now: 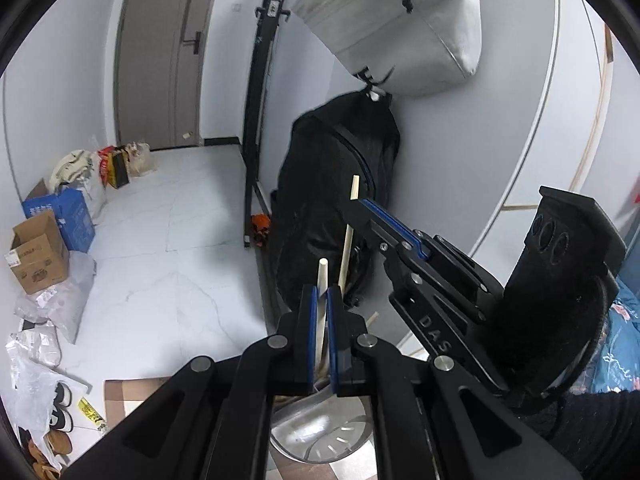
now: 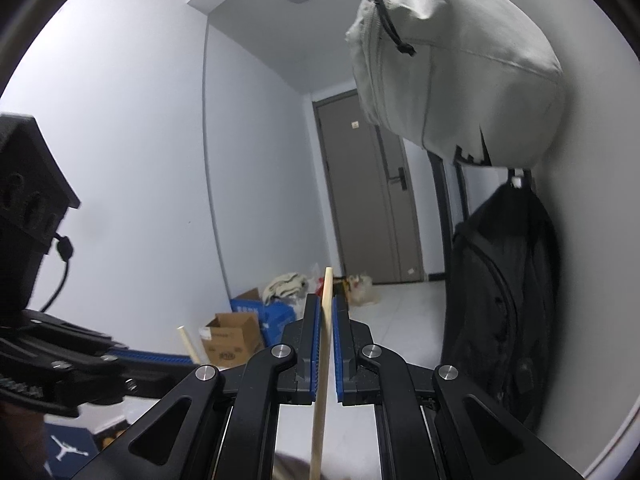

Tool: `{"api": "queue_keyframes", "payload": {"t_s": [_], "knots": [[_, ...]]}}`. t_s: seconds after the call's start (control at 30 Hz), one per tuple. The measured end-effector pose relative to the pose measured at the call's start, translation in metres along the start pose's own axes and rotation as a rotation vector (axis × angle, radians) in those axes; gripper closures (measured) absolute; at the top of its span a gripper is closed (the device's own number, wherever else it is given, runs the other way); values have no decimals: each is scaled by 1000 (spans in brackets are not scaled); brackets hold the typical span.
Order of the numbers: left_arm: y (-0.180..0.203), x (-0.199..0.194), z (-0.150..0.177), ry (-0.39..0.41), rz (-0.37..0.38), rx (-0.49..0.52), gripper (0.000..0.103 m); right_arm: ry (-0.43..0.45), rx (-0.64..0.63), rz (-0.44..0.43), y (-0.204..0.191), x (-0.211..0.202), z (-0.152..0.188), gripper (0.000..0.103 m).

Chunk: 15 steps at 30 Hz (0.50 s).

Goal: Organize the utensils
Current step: 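Carry both held chopsticks above the grey utensil holder, then open both tools to drop the chopsticks into the holder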

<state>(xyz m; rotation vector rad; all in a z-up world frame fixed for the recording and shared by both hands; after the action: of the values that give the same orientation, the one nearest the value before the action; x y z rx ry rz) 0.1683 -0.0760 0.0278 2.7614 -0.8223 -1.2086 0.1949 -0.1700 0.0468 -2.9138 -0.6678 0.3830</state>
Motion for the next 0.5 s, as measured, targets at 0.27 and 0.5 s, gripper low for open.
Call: {"api": "queue_keyframes", "payload": {"t_s": [0.27,0.5], "knots": [[2,18,12,-88,93,5,102,-141,46,-53,4,-10,9,94],[2,12,11,-111,132,-3,87,-116,118,-72,11,-39,-10,62]]}}
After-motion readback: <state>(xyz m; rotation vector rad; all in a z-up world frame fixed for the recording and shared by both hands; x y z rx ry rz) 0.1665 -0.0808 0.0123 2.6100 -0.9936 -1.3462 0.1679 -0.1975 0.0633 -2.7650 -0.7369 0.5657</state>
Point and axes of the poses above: each gripper's, at about its wrist camera, not at the fingertips, and x roughly the way its jaws point, y to its right, z to its underside, the point moved 7 cm from there along x, roughly the way its jaws point, and after that the axes turned 7 degrees about -y, right-handed, at the moved point
